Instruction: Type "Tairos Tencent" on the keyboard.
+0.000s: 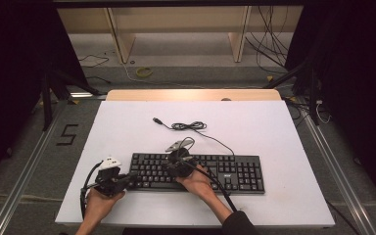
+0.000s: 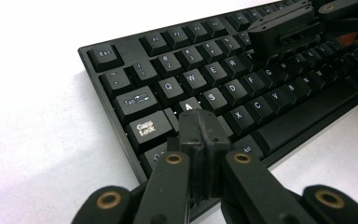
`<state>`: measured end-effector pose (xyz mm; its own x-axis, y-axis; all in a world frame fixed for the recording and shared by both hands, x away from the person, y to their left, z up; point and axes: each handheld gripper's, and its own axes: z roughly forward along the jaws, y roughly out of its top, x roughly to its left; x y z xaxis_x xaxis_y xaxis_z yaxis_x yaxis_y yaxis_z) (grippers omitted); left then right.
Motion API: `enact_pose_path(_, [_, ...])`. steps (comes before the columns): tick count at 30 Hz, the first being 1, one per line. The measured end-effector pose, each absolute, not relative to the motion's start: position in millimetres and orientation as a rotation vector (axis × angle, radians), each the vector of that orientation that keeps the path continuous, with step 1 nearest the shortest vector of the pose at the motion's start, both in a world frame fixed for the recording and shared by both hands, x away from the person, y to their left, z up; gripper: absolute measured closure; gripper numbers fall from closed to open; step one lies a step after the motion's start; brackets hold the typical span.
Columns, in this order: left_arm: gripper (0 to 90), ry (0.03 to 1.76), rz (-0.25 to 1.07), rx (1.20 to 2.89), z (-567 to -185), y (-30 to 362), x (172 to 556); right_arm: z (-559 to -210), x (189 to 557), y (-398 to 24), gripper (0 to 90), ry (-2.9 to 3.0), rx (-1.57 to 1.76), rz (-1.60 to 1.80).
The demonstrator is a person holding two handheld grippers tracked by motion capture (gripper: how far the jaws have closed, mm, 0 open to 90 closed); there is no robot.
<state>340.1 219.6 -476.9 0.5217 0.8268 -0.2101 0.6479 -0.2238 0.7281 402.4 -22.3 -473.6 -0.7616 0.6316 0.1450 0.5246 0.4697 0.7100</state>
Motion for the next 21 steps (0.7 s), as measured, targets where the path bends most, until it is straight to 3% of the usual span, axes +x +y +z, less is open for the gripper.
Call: enact_pose_path(21, [89.4,1.225,0.271,1.994,-481.1,218.1,343.0,-476.3,403.3,-20.6,90.0,2.575,1.029,1.169])
